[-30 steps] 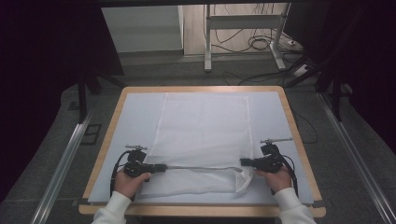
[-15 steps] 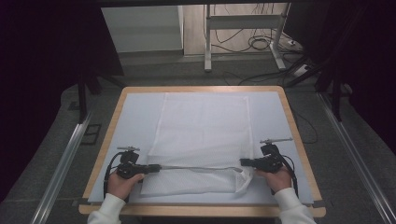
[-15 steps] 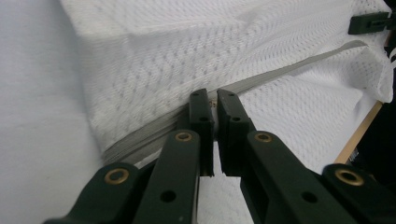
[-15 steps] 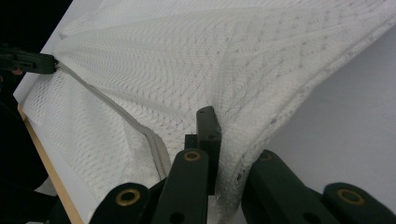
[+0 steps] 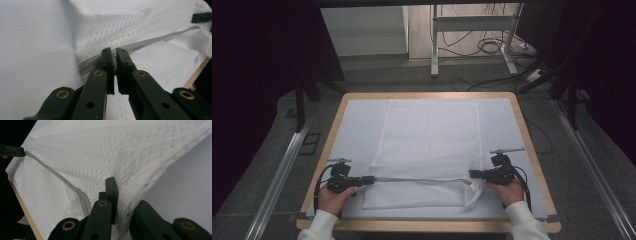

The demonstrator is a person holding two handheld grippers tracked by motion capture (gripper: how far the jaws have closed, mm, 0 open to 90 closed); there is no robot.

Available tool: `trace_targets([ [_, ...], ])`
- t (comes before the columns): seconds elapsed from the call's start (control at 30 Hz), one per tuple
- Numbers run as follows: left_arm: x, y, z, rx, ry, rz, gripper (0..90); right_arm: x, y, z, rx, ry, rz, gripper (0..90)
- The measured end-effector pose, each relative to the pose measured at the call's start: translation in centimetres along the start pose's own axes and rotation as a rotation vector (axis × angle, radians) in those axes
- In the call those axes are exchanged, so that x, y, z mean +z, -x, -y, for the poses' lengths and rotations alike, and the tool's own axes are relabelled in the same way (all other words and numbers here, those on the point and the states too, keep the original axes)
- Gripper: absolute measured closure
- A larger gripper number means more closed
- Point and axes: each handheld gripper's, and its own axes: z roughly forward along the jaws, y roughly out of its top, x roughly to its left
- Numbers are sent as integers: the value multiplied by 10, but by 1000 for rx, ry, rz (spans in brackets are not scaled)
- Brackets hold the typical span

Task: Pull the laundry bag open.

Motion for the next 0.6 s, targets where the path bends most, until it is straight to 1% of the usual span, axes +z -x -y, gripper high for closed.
trace_targets([
  [0.17,-7,-10,5,-23,3,-8,867,0,0,0,-1,0,-1,883],
  [0.2,-8,-12,5,-17,-2,-24,865,1,0,0,-3,-4,1,883],
  [0.27,-8,-12,5,-17,-3,-23,865,1,0,0,-2,-5,-2,883],
  [0.33,-7,-12,5,-8,-6,-46,864,2,0,0,-6,-7,-1,883],
  [0.43,-7,-10,4,3,-12,-53,866,2,0,1,-4,-8,-1,883],
  [0.57,-5,-9,5,3,-10,-48,865,2,2,2,2,-9,-5,882],
  [0.6,-5,-8,4,11,-12,-52,866,2,1,2,-1,-9,-4,881],
])
